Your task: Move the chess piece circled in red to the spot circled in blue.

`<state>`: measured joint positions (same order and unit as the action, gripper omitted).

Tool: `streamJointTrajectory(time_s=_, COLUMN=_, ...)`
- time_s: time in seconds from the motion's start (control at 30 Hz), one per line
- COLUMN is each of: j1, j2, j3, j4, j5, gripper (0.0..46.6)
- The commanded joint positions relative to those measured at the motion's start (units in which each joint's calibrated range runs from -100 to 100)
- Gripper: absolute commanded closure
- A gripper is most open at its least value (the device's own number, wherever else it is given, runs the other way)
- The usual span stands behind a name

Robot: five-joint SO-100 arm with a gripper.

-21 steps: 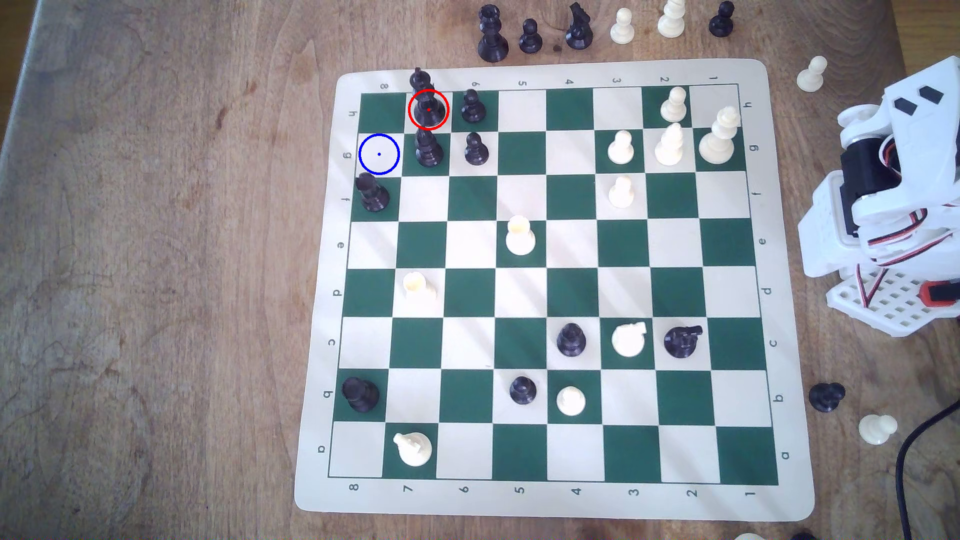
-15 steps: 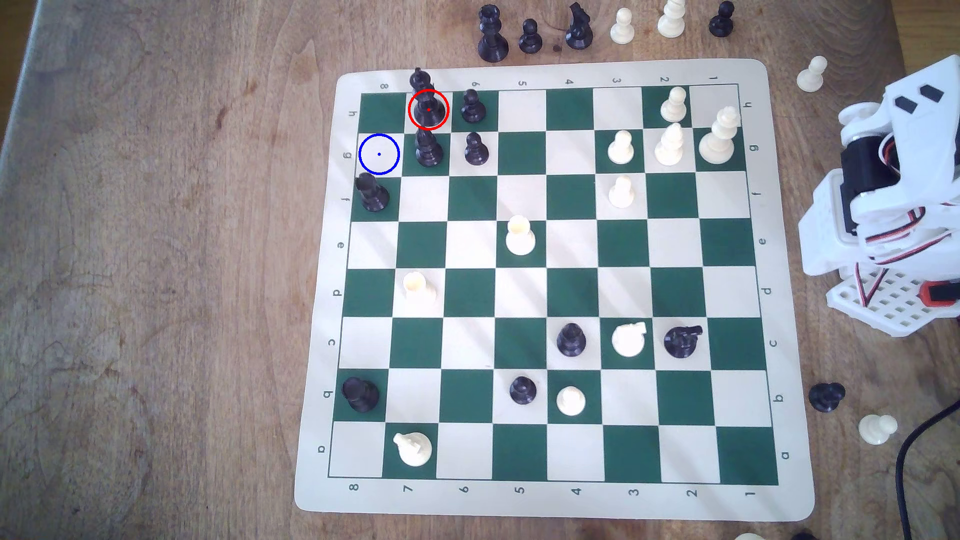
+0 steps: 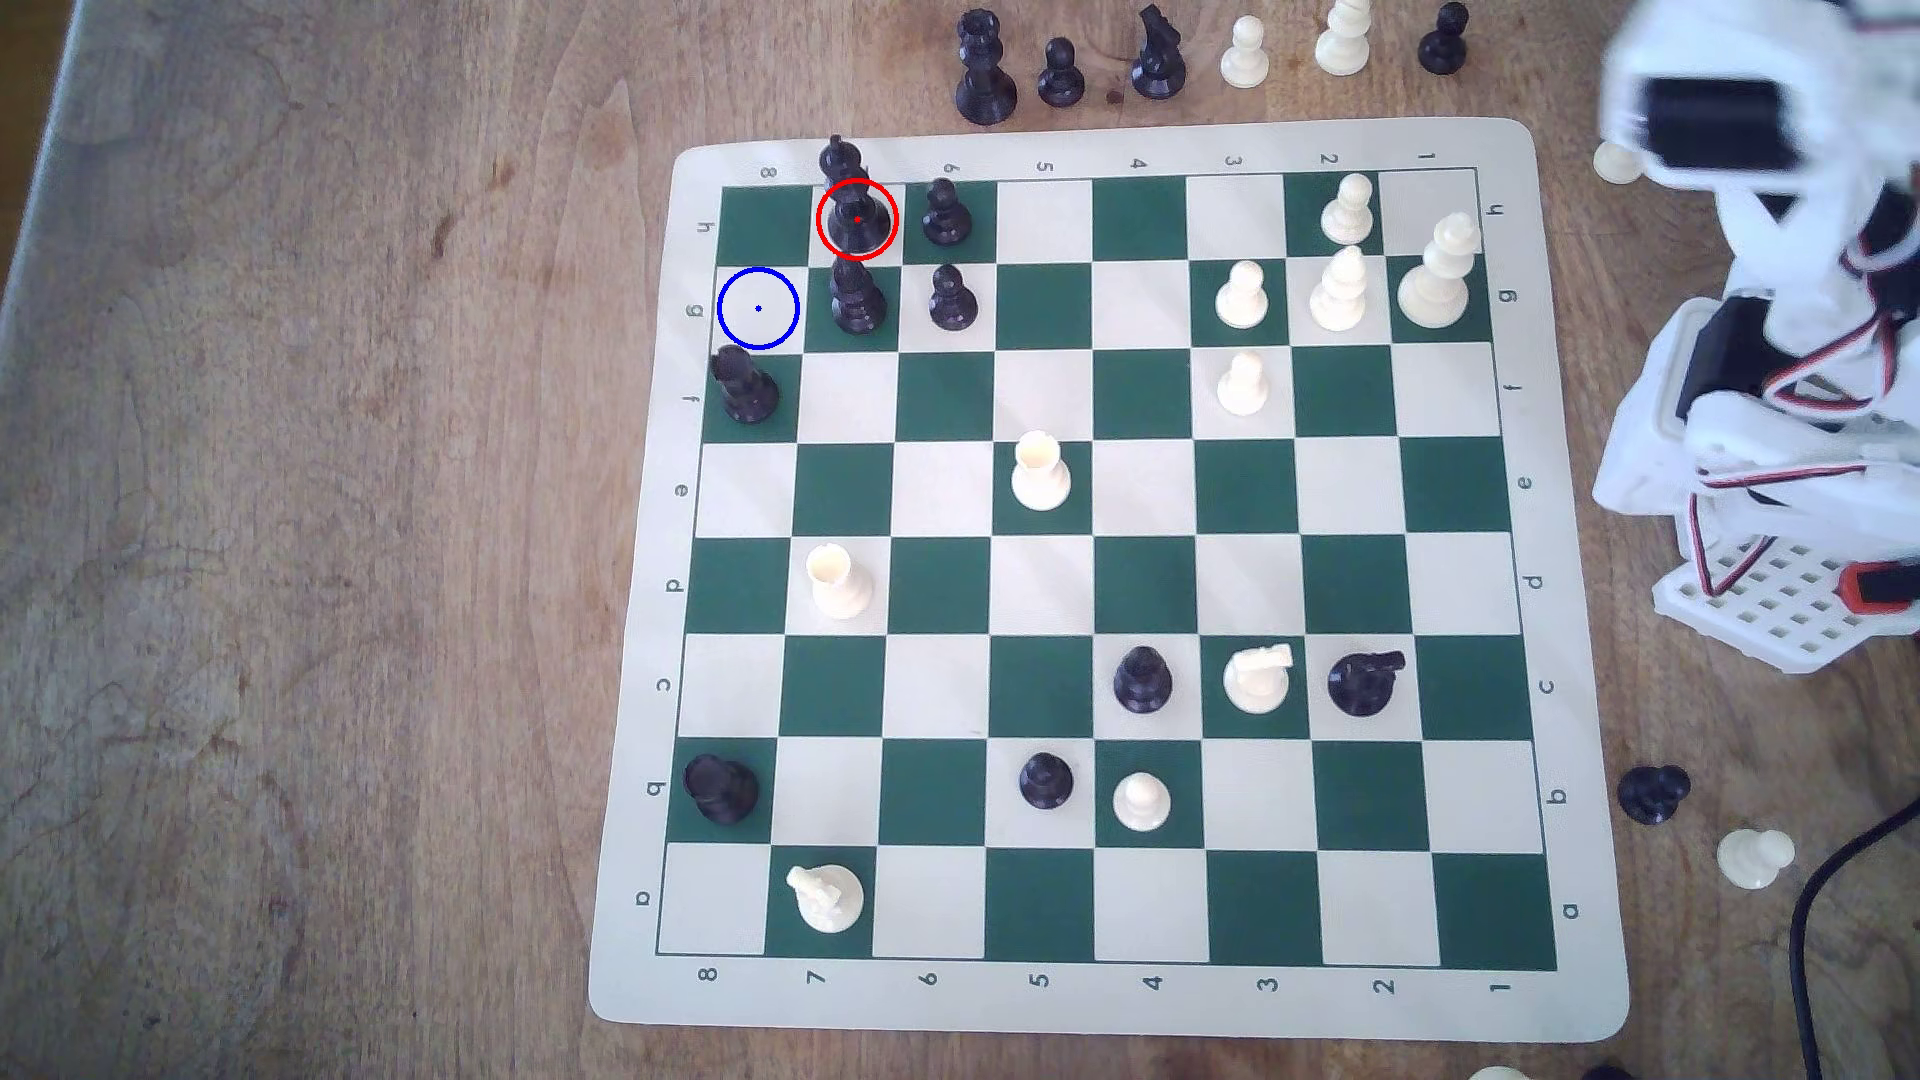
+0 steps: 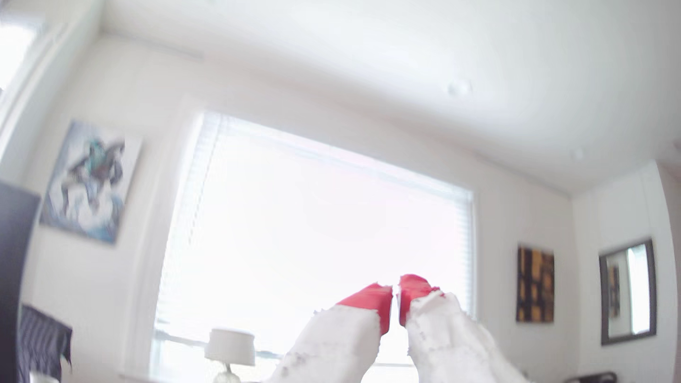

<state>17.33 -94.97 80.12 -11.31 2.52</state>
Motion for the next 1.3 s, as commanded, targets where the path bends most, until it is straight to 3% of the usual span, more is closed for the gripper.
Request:
streamJointTrajectory(time_s=0.0, j1=2.42, j2=8.56, j3=-10.76, j4=15.08, j5=-0.20, gripper=46.4)
streamJointTrajectory(time_s=0.07, j1=2.26, j2=13.82, j3=-14.03, j4=17.95, j5=-0.20, gripper=46.4)
streamJointTrajectory(time_s=0.2, j1=3.28, j2=23.24, j3=-19.65, j4=25.24, j5=-0.24, gripper=36.9)
streamJointTrajectory(time_s=0.23, j1=3.20, j2=24.68, j3=-20.37, j4=26.14, j5=-0.93, gripper=36.3)
streamJointTrajectory(time_s=0.37, j1=1.32, j2=35.55, j3=-30.34, j4=33.76, j5=-1.51, gripper=45.0)
streamJointTrajectory(time_s=0.67, j1=1.40, j2=60.76, j3=-52.65, j4=43.75, j5=-2.64, gripper=44.4)
streamJointTrajectory(time_s=0.8, j1=1.48, j2=68.83, j3=-60.63, j4=46.86, j5=-4.10, gripper=42.2)
streamJointTrajectory(time_s=0.83, j1=1.64, j2=71.88, j3=-63.89, j4=47.51, j5=-5.08, gripper=36.6)
streamJointTrajectory(time_s=1.1, j1=1.40, j2=84.02, j3=-80.48, j4=55.62, j5=-7.62, gripper=35.0)
streamJointTrajectory(time_s=1.27, j1=1.48, j2=94.72, j3=-91.90, j4=60.05, j5=-8.16, gripper=29.4)
